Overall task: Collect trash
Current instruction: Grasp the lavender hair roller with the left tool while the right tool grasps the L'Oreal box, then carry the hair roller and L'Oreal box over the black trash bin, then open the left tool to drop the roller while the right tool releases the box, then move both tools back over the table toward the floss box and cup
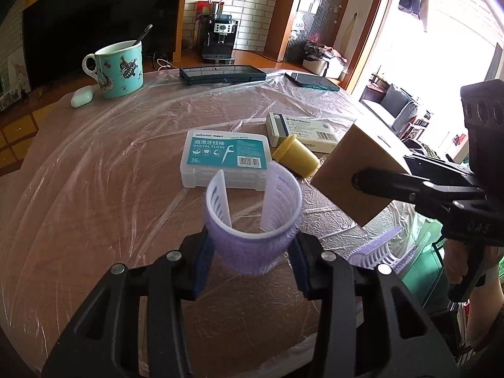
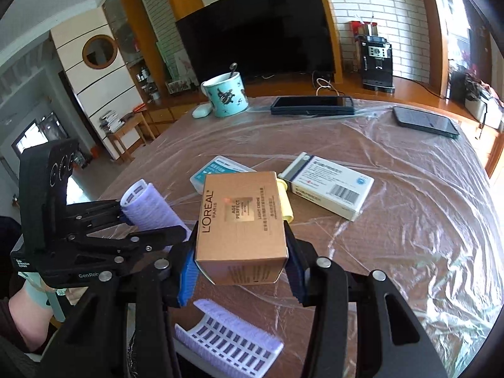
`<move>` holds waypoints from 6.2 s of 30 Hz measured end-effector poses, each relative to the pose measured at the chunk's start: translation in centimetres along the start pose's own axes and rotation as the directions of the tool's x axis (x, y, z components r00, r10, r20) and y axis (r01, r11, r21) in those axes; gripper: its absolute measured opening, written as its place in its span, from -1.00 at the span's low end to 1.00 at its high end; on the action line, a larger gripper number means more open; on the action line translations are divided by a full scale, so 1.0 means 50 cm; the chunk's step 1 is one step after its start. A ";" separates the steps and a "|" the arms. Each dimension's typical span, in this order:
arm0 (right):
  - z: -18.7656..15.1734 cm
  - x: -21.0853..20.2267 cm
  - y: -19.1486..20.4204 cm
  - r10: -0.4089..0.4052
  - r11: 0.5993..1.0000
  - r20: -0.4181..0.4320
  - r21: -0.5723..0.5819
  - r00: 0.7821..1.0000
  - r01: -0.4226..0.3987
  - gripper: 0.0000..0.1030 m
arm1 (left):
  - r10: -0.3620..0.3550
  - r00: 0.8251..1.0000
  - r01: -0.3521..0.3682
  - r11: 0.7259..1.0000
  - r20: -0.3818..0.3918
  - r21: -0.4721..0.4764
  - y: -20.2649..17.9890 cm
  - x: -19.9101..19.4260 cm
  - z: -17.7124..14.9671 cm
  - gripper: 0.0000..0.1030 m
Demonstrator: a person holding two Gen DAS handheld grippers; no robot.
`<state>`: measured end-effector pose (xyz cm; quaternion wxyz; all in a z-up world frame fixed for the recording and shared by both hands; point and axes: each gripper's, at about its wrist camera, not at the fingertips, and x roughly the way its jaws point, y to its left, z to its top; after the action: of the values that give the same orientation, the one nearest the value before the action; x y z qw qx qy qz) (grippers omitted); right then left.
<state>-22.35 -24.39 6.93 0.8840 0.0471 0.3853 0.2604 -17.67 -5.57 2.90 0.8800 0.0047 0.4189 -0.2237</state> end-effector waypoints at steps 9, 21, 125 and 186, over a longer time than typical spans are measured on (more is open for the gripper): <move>-0.017 -0.052 0.002 0.001 1.000 0.035 0.010 0.999 -0.001 -0.10 | 0.003 1.000 -0.003 1.000 0.015 0.000 -0.014 -0.023 -0.006 -0.14; -0.047 -0.103 0.017 -0.001 1.000 0.057 -0.010 0.998 0.002 -0.10 | 0.004 0.999 -0.005 1.000 0.032 0.029 -0.042 -0.063 -0.027 -0.14; -0.336 -0.054 0.082 -0.028 0.997 -0.228 -0.071 0.973 0.012 -0.10 | 0.031 0.968 -0.003 0.994 -0.249 0.111 -0.122 0.004 -0.290 -0.14; -0.358 -0.029 0.078 -0.092 0.995 -0.198 -0.059 0.976 0.081 0.53 | 0.037 0.969 -0.025 0.998 -0.245 0.051 -0.073 0.046 -0.305 0.81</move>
<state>-37.44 -23.86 -3.52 0.8520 -0.0188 0.4675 0.2347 -29.07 -6.74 -8.06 0.8245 0.0596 0.5191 -0.2175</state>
